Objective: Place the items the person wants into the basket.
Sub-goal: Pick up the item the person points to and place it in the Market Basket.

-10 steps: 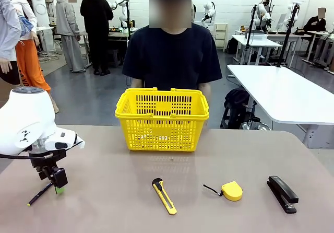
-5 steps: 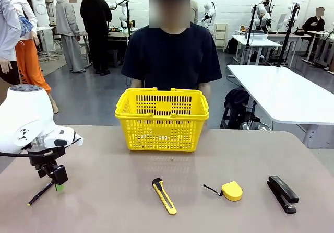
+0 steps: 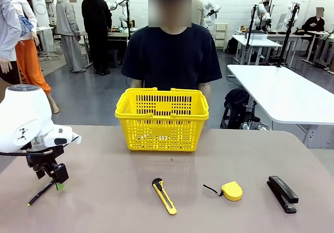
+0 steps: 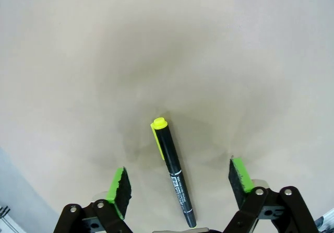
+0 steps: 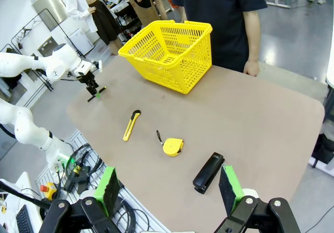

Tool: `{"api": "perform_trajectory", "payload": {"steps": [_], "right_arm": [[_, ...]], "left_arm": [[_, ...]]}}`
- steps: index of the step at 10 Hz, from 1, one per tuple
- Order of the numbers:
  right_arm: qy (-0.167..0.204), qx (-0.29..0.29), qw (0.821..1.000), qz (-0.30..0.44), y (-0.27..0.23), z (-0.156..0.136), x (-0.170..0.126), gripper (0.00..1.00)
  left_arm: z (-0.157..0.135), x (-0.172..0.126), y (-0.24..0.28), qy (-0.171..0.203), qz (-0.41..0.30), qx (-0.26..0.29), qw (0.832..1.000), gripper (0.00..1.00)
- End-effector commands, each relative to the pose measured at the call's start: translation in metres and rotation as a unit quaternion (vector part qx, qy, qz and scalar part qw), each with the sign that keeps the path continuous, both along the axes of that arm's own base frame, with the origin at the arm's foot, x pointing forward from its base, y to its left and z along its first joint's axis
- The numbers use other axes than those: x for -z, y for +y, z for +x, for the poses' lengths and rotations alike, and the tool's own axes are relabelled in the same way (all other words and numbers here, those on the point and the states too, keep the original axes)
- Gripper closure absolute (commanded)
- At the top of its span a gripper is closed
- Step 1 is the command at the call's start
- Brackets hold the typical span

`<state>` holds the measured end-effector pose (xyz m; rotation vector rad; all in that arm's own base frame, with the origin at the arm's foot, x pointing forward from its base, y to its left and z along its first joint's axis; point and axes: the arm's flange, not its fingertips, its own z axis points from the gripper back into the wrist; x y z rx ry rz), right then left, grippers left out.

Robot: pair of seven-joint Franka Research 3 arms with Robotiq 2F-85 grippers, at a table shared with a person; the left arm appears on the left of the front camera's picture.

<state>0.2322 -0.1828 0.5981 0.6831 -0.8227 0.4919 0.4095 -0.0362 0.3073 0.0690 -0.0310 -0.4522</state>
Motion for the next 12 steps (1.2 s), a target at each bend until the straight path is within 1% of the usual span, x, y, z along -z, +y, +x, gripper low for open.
{"api": "perform_trajectory", "payload": {"steps": [1,2,3,5,6,8,12], "right_arm": [[-0.009,-0.008,1.0,0.01,0.0006,0.0019,0.0,0.0],[-0.009,-0.008,1.0,0.01,0.0006,0.0019,0.0,0.0],[-0.009,-0.008,1.0,0.01,0.0006,0.0019,0.0,0.0],[-0.009,-0.008,1.0,0.01,0.0006,0.0019,0.0,0.0],[-0.009,-0.008,1.0,0.01,0.0006,0.0019,0.0,0.0],[-0.009,-0.008,1.0,0.01,0.0006,0.0019,0.0,0.0],[-0.009,-0.008,1.0,0.01,0.0006,0.0019,0.0,0.0]], "left_arm": [[-0.0147,0.0051,0.0014,-0.01,-0.002,-0.001,1.0,0.58],[-0.0147,0.0054,0.0014,-0.007,-0.003,0.0,1.0,0.64],[-0.015,0.0048,0.0018,-0.008,-0.003,0.0,1.0,1.0],[-0.0144,0.0041,0.0024,-0.007,-0.005,-0.001,1.0,1.0],[-0.0145,0.0049,0.0023,-0.007,-0.005,-0.003,1.0,0.82],[-0.0131,0.0042,0.0022,-0.006,-0.007,-0.005,1.0,1.0],[-0.0129,0.0036,0.0028,-0.005,-0.007,-0.007,1.0,1.0]]}}
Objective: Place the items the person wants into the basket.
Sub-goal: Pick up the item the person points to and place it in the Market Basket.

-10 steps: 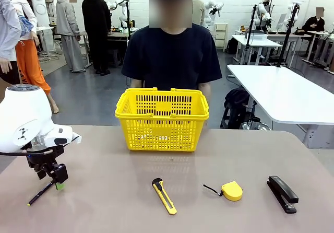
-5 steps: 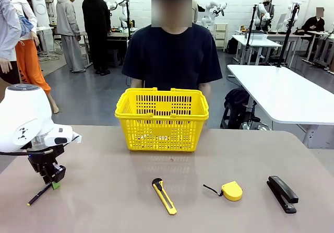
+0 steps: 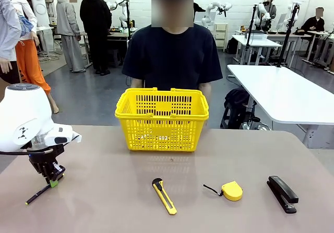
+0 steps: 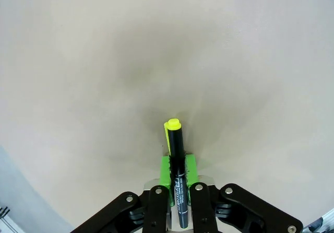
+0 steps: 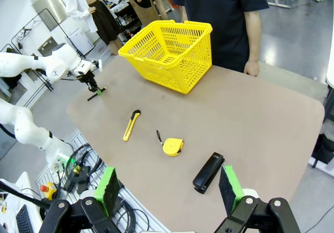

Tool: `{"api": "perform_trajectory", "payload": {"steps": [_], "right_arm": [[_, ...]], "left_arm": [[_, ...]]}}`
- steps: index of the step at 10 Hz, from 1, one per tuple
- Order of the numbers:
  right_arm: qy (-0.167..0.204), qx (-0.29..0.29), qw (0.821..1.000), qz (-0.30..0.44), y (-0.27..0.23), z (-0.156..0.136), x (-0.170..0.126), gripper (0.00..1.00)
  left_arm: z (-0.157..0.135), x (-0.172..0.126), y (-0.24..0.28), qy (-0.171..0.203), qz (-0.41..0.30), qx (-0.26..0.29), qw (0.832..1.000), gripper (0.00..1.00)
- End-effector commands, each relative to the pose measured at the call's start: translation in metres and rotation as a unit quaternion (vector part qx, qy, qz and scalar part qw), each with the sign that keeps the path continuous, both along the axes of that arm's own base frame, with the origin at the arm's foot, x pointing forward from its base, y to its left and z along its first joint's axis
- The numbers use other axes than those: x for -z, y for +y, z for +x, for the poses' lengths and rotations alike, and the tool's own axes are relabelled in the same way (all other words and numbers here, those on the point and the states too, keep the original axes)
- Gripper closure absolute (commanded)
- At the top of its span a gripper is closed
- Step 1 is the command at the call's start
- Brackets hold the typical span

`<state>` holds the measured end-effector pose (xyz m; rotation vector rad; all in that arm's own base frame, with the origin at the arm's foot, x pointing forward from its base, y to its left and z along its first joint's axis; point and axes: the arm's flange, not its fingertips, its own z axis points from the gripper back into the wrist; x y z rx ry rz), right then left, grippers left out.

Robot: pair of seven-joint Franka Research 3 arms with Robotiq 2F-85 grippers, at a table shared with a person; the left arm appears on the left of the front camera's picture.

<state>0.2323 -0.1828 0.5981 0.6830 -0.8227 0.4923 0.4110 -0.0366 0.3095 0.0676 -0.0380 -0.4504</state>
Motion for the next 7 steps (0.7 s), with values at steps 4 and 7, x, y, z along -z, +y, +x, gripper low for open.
{"api": "perform_trajectory", "payload": {"steps": [4,7], "right_arm": [[-0.009,-0.008,1.0,0.01,0.001,0.002,0.0,0.0],[-0.009,-0.008,1.0,0.01,0.001,0.002,0.0,0.0]], "left_arm": [[-0.019,-0.097,0.002,-0.012,-0.03,0.055,0.998,1.0],[-0.021,-0.206,-0.015,-0.041,-0.027,0.075,0.996,1.0]]}}
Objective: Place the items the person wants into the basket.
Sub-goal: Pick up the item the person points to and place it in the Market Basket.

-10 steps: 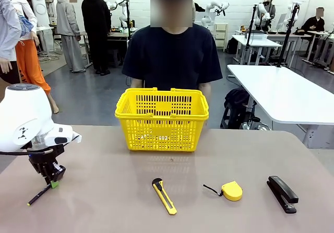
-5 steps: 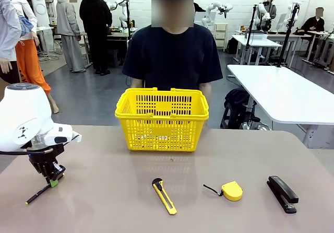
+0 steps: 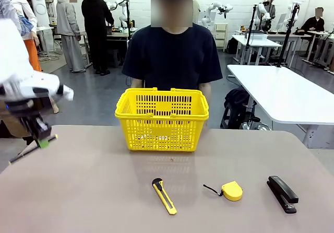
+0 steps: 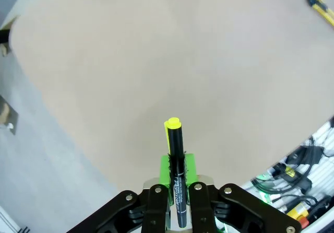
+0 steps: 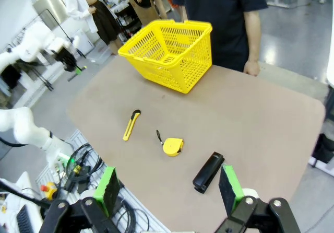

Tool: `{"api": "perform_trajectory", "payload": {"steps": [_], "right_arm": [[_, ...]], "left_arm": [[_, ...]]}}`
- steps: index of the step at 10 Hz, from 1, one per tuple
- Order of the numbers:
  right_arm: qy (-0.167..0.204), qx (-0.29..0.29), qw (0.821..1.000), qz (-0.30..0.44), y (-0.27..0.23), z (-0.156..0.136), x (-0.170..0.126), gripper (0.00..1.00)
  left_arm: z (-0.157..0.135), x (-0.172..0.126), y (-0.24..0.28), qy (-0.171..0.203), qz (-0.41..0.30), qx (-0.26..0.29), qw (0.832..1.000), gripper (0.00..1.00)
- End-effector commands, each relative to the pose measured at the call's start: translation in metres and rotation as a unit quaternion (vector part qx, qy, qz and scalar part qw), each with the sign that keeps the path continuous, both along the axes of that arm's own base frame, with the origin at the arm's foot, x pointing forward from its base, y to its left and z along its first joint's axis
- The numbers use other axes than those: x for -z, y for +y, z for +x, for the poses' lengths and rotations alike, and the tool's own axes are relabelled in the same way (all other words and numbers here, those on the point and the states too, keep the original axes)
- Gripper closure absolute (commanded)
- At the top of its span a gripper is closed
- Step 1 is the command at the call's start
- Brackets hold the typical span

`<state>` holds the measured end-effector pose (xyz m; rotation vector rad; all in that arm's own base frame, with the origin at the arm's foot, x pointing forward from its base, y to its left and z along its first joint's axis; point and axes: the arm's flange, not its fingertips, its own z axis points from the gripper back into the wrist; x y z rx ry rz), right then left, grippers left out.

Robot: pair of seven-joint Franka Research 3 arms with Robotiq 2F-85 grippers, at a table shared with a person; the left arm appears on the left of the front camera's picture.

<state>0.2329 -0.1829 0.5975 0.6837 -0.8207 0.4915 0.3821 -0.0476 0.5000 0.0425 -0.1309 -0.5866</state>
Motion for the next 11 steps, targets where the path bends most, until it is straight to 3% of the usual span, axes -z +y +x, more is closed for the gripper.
{"api": "perform_trajectory", "payload": {"steps": [1,3,4,10,11], "right_arm": [[-0.01,-0.008,1.0,0.01,0.001,0.001,-0.001,0.0],[-0.01,-0.008,1.0,0.01,0.001,0.001,-0.001,0.0],[-0.01,-0.008,1.0,0.01,0.001,0.001,-0.001,0.0],[-0.01,-0.008,1.0,0.01,0.001,0.001,-0.001,0.0],[-0.01,-0.008,1.0,0.01,0.001,0.001,-0.001,0.0]], "left_arm": [[0.005,-0.034,-0.007,-0.004,-0.013,0.008,1.0,1.0],[0.006,-0.042,-0.004,0.007,-0.022,0.004,1.0,1.0],[-0.004,-0.054,-0.006,-0.013,-0.005,0.007,1.0,1.0],[-0.004,-0.054,-0.006,-0.013,-0.005,0.007,1.0,1.0],[-0.002,-0.055,-0.006,-0.008,-0.006,0.006,1.0,0.88]]}}
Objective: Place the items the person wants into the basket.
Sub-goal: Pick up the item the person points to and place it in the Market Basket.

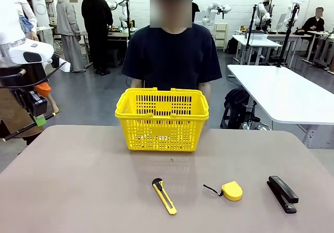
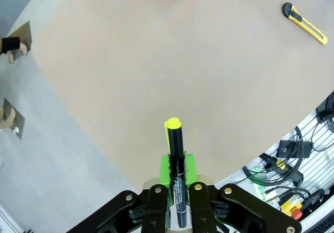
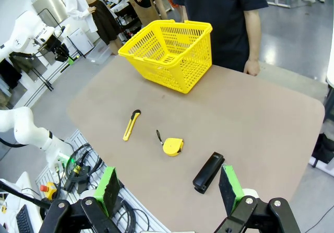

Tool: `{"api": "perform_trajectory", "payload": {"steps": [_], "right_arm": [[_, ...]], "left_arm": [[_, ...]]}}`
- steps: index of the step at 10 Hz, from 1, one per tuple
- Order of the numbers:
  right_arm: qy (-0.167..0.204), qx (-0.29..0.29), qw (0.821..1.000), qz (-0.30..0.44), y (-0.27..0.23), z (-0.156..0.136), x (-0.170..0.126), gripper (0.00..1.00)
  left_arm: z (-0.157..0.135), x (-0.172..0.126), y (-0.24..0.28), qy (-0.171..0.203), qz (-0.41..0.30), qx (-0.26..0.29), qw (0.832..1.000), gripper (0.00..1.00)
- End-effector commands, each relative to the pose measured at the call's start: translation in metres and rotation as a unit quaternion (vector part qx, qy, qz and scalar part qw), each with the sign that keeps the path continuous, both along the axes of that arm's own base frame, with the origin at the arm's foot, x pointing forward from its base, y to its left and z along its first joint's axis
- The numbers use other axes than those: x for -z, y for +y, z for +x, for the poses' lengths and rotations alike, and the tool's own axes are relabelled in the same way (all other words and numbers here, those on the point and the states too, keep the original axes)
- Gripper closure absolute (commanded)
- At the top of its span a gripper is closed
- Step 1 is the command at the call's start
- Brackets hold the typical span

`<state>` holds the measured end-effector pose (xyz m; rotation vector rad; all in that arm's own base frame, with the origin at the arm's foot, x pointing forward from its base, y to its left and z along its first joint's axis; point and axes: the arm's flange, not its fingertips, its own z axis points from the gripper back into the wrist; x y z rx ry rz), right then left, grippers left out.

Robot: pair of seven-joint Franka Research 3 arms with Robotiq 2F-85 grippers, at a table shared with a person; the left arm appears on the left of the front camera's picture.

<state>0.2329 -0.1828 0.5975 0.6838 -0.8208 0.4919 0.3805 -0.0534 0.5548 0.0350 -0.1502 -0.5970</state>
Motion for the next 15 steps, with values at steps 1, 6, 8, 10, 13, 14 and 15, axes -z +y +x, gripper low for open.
{"api": "perform_trajectory", "payload": {"steps": [1,6,8,10,13,14,15], "right_arm": [[-0.01,-0.008,1.0,0.01,0.001,0.001,-0.001,0.0],[-0.01,-0.008,1.0,0.01,0.001,0.001,-0.001,0.0],[-0.01,-0.008,1.0,0.01,0.001,0.001,-0.001,0.0],[-0.01,-0.008,1.0,0.01,0.001,0.001,-0.001,0.0],[-0.01,-0.008,1.0,0.01,0.001,0.001,-0.001,0.0],[-0.01,-0.008,1.0,0.01,0.001,0.001,-0.001,0.0],[-0.01,-0.008,1.0,0.01,0.001,0.001,-0.001,0.0]], "left_arm": [[0.021,-0.021,-0.031,0.002,0.003,0.031,1.0,0.88],[0.168,-0.045,-0.236,0.007,0.04,0.219,0.975,0.88],[0.199,-0.025,-0.288,0.006,0.073,0.251,0.965,0.88],[0.216,-0.001,-0.313,-0.003,0.1,0.282,0.954,0.88],[0.232,0.027,-0.321,-0.001,0.089,0.307,0.948,0.88],[0.239,0.037,-0.319,0.0,0.091,0.303,0.949,0.88],[0.243,0.048,-0.316,-0.011,0.075,0.296,0.952,0.88]]}}
